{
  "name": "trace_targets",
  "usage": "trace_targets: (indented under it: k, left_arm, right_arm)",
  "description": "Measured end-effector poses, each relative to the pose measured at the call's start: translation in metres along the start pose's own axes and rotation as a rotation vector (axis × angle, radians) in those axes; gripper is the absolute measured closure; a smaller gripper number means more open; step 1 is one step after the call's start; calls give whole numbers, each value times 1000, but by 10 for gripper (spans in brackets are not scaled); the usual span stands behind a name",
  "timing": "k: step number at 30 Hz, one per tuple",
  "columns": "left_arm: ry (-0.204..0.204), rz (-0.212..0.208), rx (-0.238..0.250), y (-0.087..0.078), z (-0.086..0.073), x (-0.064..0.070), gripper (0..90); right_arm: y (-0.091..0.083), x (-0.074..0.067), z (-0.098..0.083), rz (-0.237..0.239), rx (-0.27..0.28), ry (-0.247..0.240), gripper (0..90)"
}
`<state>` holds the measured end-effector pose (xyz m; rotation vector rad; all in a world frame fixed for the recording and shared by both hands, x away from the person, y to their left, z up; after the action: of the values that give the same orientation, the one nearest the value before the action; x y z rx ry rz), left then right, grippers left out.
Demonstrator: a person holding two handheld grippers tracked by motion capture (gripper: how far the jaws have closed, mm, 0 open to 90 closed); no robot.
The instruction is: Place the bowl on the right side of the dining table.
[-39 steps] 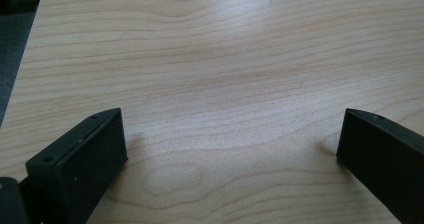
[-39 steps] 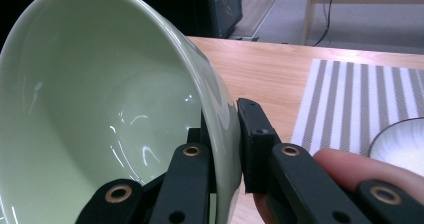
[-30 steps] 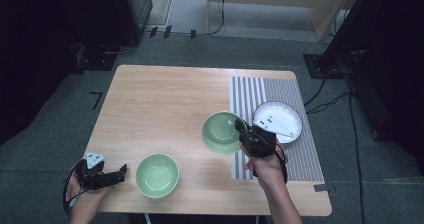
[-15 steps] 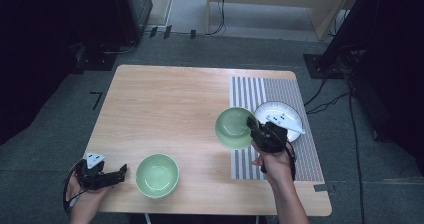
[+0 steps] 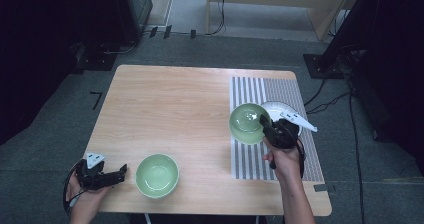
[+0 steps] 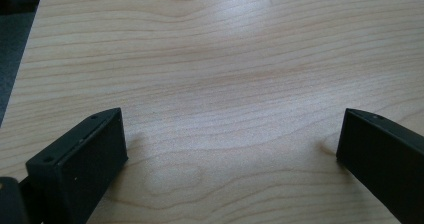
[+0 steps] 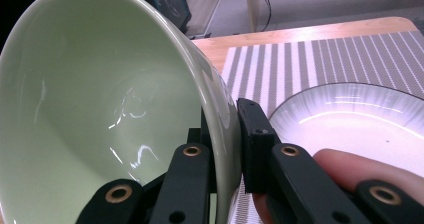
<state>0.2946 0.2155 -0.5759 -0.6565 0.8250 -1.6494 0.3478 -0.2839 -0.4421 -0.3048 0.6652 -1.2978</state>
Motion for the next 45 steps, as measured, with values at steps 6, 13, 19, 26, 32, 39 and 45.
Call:
trace_targets:
  k: [6, 13, 19, 26, 32, 39, 45]
  left_arm:
    - [0, 0, 0, 0, 0, 0, 0]
    - [0, 0, 0, 0, 0, 0, 0]
    - [0, 0, 0, 0, 0, 0, 0]
    - [-1, 1, 0, 0, 0, 0, 0]
    - [-2, 2, 0, 0, 0, 0, 0]
    - [-2, 1, 0, 0, 0, 0, 0]
    - [-2, 1, 0, 0, 0, 0, 0]
  right_arm:
    - [8, 19, -3, -18, -14, 35, 838]
    - [14, 40, -4, -45, -24, 73, 839]
    - [22, 57, -5, -61, -34, 105, 839]
    - [27, 74, -4, -75, -37, 144, 839]
    - [33, 88, -4, -93, -40, 166, 839]
    - [40, 103, -5, -112, -51, 193, 839]
    - [46, 117, -9, -124, -63, 235, 839]
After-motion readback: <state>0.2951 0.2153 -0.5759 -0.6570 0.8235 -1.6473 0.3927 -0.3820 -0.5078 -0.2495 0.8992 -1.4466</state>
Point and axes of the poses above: each handheld gripper's, and its own axes: y roughly forward along the jaws, z roughly out of its top, x roughly to its right, the point moved 8 cm from there along y, roughly forward along the jaws, and after that the axes turned 8 degrees about -x, right-handed, at the moved point
